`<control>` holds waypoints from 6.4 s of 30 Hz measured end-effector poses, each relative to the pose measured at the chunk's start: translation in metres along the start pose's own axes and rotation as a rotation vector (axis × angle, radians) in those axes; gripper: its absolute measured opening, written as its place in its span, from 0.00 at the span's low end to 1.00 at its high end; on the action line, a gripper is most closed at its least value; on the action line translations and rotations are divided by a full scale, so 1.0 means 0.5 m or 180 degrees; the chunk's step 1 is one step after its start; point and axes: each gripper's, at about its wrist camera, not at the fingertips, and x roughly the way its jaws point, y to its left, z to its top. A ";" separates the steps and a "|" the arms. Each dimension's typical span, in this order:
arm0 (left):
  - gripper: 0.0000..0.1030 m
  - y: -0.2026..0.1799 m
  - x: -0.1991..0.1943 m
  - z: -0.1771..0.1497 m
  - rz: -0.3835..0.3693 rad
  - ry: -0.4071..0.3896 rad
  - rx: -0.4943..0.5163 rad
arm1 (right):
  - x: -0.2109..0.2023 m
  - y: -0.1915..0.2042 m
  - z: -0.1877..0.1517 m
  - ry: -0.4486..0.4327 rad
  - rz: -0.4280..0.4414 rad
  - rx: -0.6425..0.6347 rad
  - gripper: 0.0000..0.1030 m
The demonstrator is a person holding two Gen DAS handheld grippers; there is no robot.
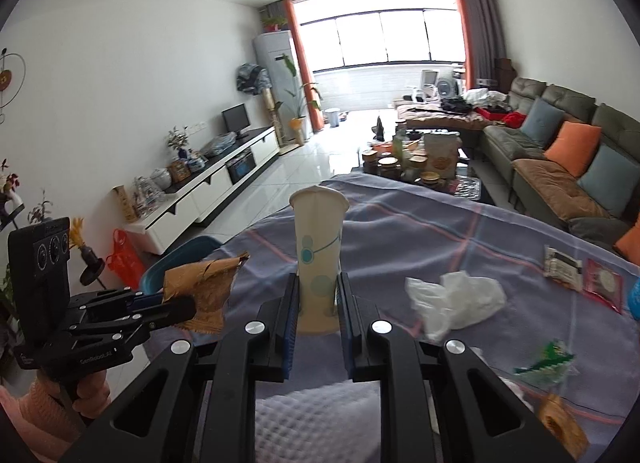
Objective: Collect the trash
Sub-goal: 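Carry the gold wrapper and paper cup to the teal bin and release, then move both tools back over the bed, then grasp the white foam net with the left tool while the right tool grasps a tissue, then carry the foam net and tissue to the teal bin and release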
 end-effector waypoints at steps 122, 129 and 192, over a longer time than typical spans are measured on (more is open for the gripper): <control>0.20 -0.158 0.128 -0.092 -0.0426 0.0613 0.0428 | -0.034 -0.210 -0.131 0.0778 -0.1053 0.0263 0.10; 0.12 -0.144 0.115 -0.083 -0.0414 0.0532 0.0372 | -0.044 -0.198 -0.115 0.0685 -0.1004 0.0191 0.07; 0.11 0.292 -0.183 0.021 0.1340 -0.0479 -0.0582 | 0.228 0.247 0.156 0.0199 0.1039 -0.0208 0.06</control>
